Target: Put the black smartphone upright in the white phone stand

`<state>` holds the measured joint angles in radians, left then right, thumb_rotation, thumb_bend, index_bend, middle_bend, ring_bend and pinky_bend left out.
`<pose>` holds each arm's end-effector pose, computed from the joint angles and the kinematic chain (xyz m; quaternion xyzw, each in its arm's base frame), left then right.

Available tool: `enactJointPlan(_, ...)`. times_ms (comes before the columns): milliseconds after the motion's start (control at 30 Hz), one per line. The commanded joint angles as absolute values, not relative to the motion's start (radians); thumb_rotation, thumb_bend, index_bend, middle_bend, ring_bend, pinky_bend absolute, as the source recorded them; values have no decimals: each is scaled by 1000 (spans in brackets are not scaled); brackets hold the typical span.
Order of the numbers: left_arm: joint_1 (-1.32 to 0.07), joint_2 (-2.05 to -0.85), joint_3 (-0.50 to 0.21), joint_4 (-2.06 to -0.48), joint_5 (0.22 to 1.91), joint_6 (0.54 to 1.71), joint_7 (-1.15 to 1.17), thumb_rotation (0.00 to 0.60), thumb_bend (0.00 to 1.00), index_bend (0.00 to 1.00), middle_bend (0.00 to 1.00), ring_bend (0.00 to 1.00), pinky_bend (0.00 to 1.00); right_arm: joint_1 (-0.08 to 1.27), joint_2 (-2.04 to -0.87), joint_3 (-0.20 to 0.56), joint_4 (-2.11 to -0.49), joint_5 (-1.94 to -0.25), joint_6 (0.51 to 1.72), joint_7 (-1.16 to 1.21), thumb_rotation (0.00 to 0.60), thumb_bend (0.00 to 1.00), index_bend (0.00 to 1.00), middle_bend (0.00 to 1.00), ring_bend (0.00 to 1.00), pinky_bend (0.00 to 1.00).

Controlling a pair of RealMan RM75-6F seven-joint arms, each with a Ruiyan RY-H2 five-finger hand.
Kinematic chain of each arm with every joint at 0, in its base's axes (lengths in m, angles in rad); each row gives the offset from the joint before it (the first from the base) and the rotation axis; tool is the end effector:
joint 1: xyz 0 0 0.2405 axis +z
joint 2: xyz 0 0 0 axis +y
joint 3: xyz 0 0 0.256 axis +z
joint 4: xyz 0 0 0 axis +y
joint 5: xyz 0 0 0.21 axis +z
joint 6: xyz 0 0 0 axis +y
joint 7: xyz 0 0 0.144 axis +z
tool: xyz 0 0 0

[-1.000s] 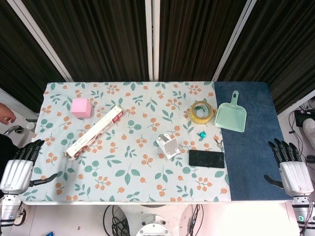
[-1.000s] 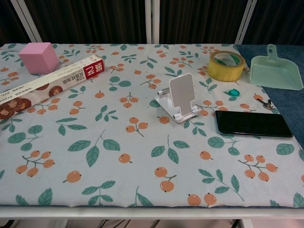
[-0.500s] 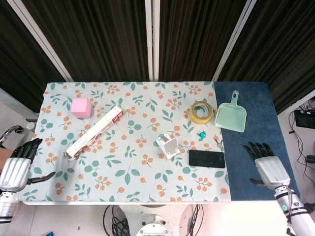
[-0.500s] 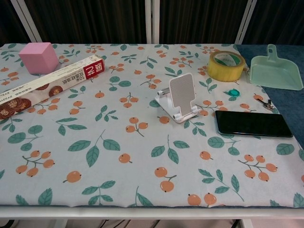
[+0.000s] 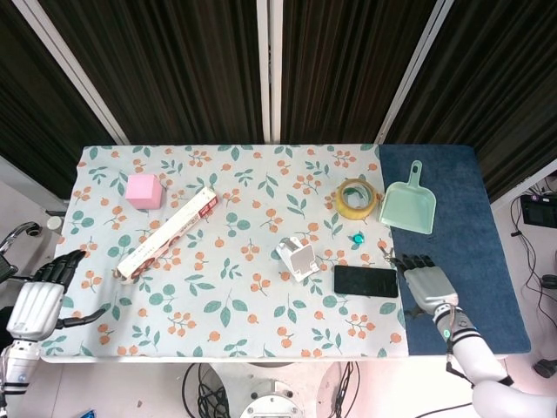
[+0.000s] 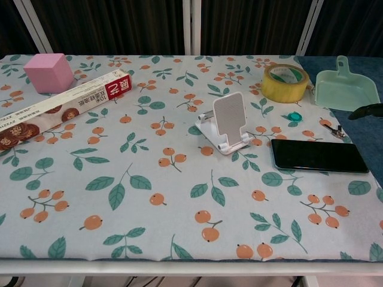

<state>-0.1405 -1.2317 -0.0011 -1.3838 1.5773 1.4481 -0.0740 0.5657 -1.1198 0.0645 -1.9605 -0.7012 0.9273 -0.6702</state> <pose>-0.3313 0.1914 0.1285 -0.6477 -0.3668 -0.3771 0.5512 -0.2316 -0.2584 0.0665 0.7267 -0.4868 0.1504 0.4608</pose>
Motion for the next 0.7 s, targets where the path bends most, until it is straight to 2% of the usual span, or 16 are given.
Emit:
enactJointPlan(33, -145, -1235, 6, -1377, 1585, 1441, -76, 347, 14, 41, 82, 114, 209, 620, -1193, 70, -1951, -619, 963, -684, 600, 73, 0, 0, 0, 0)
enactJointPlan(300, -145, -1243, 14, -1361, 1585, 1435, -92, 345, 14, 41, 81, 114, 209, 659, -1273, 70, -1933, -581, 1033, -684, 600, 106, 0, 0, 0, 0)
enactJointPlan(700, -140, -1242, 16, -1346, 1568, 1430, -104, 343, 14, 41, 81, 114, 209, 692, -1324, 33, -1872, -572, 1049, -702, 600, 175, 0, 0, 0, 0)
